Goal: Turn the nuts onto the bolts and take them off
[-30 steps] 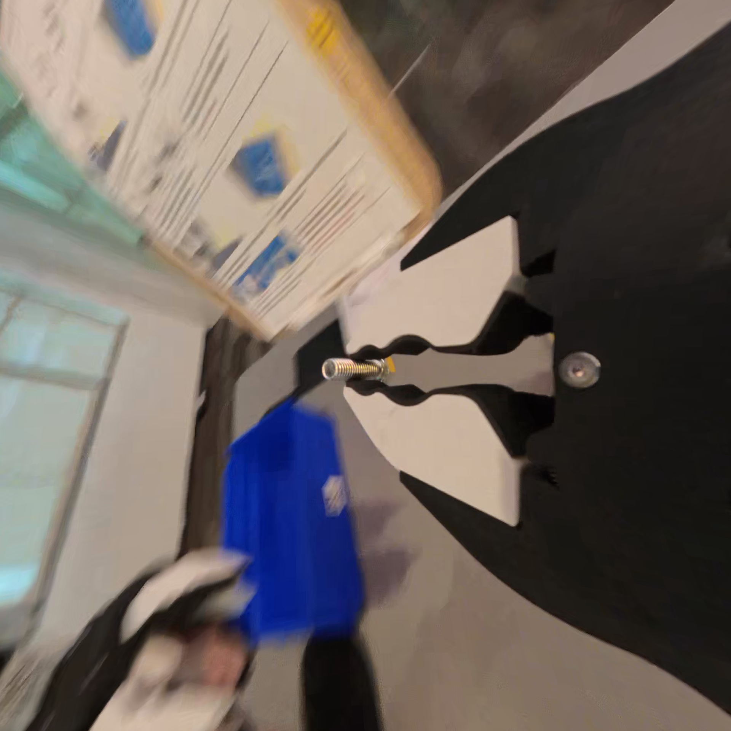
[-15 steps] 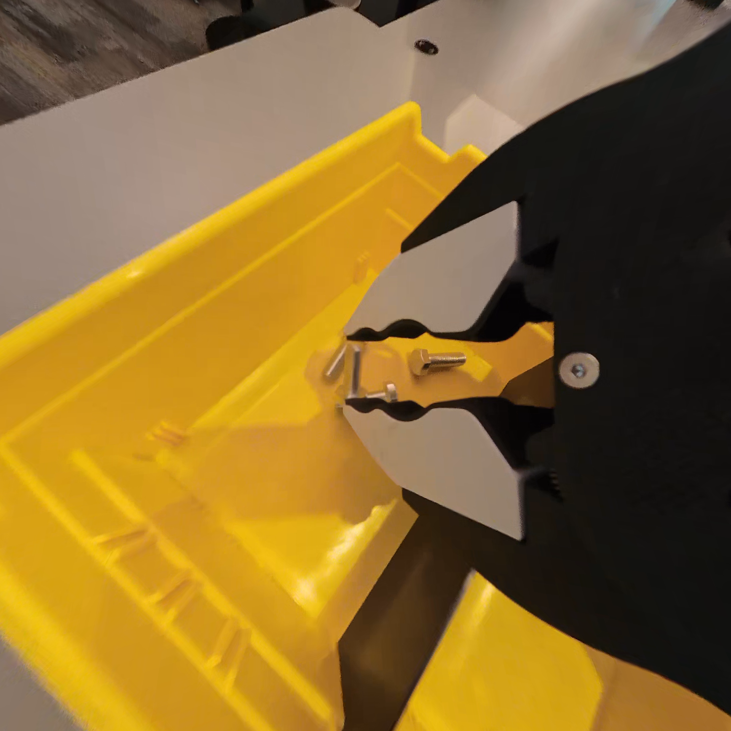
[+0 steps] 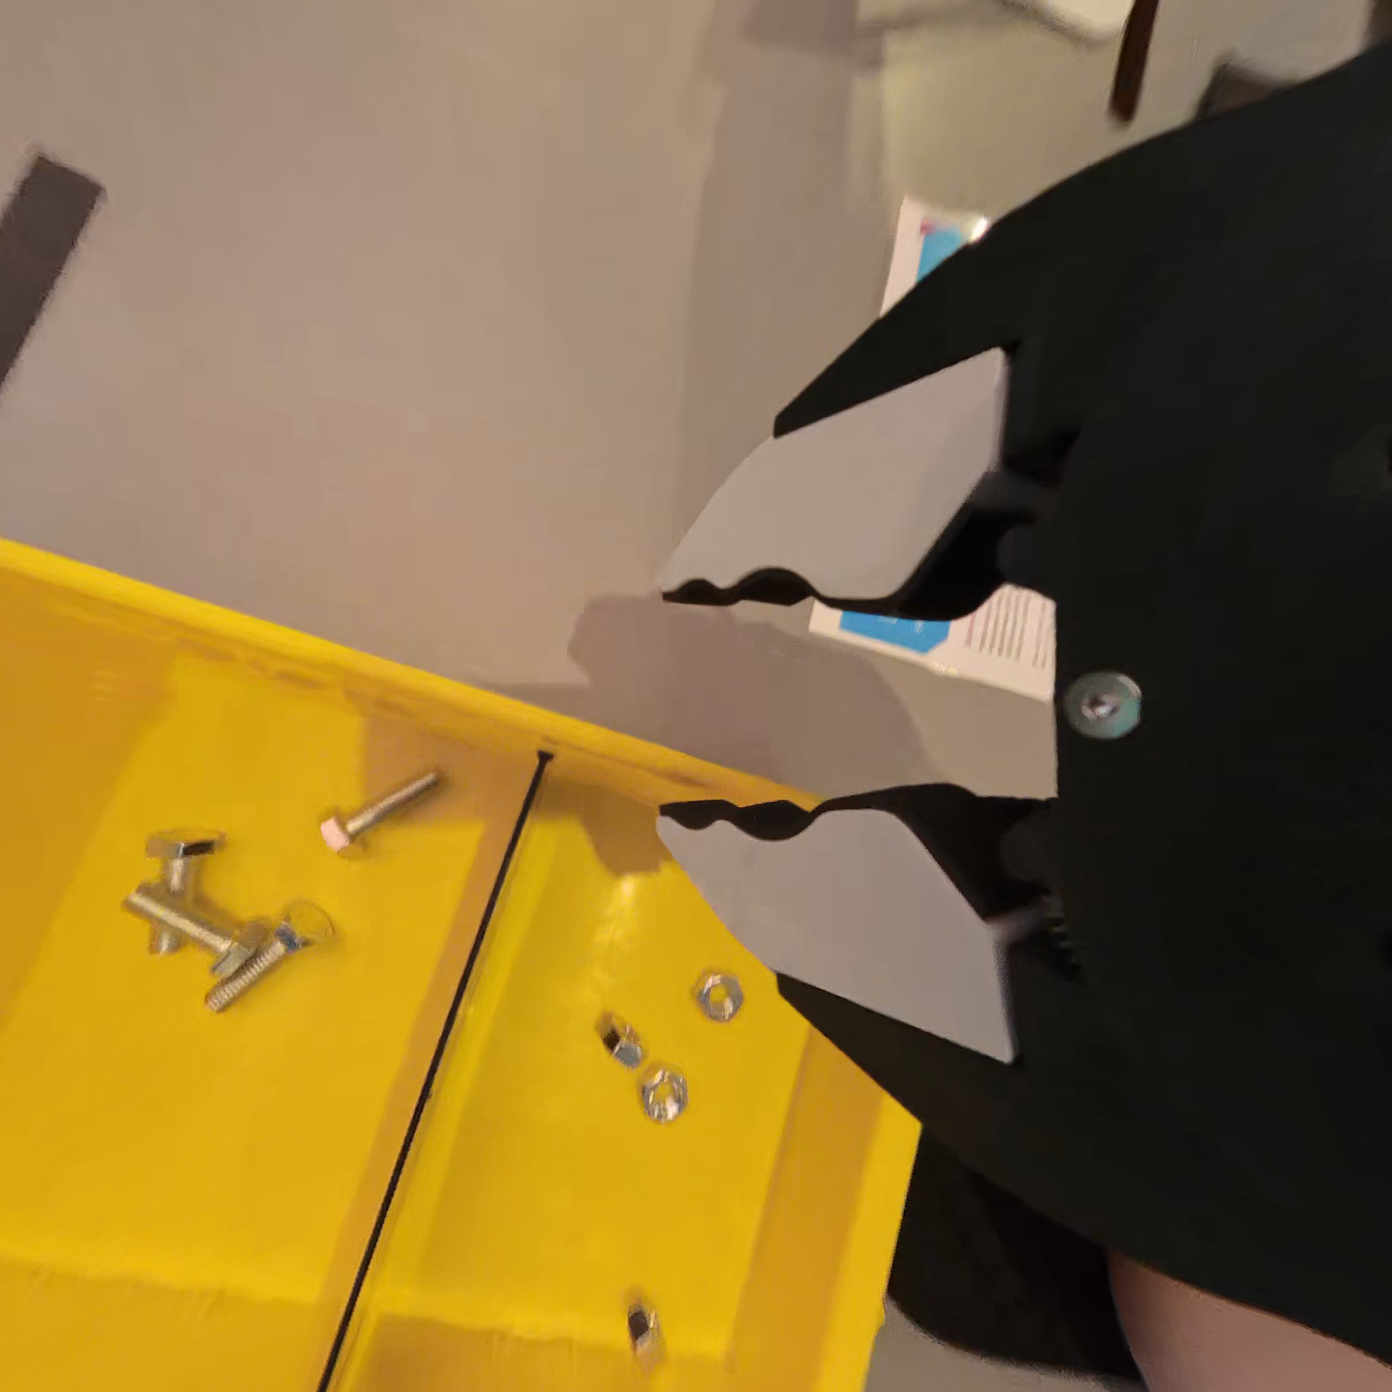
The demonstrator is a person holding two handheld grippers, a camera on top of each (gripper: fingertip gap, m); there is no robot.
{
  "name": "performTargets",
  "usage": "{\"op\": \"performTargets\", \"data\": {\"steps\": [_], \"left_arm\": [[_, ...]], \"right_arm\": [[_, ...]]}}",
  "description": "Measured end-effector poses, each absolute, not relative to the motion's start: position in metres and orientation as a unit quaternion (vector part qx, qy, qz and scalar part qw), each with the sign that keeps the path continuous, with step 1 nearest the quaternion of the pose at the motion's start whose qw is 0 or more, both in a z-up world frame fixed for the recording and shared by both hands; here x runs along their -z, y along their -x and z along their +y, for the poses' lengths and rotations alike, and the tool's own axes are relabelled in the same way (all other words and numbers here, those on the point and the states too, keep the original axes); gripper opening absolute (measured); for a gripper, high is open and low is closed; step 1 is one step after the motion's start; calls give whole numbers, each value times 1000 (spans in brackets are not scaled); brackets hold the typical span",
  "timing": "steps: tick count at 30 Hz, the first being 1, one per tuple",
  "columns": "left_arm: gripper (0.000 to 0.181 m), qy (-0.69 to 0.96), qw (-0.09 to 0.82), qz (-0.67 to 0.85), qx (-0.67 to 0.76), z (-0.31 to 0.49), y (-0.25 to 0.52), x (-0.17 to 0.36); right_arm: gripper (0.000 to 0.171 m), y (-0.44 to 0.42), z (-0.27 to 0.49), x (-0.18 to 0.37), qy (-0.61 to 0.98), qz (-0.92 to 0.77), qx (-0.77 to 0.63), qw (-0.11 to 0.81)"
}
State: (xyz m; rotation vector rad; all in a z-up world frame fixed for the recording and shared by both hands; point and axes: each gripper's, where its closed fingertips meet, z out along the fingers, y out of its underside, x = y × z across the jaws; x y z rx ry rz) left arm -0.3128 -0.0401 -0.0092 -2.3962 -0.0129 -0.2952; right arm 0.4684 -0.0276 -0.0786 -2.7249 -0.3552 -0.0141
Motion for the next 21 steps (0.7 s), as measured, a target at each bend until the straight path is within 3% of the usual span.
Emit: {"op": "performTargets", "data": {"steps": [1, 8, 12, 15, 21], "left_arm": [[62, 929, 343, -16, 137, -37, 312, 17], [49, 943, 248, -45, 218, -24, 304, 66], [39, 964, 194, -35, 181, -27, 308, 89], [17, 960, 171, -18, 223, -29, 292, 93], [10, 977, 149, 41, 147, -31, 287, 95]], "right_arm": [[50, -463, -27, 81, 974, -115, -25, 195], [37, -451, -37, 112, 990, -97, -55, 86], [9, -444, -46, 125, 990, -99, -88, 42], [9, -444, -46, 125, 991, -108, -77, 35], [9, -421, -38, 125, 990, -128, -60, 7]]}}
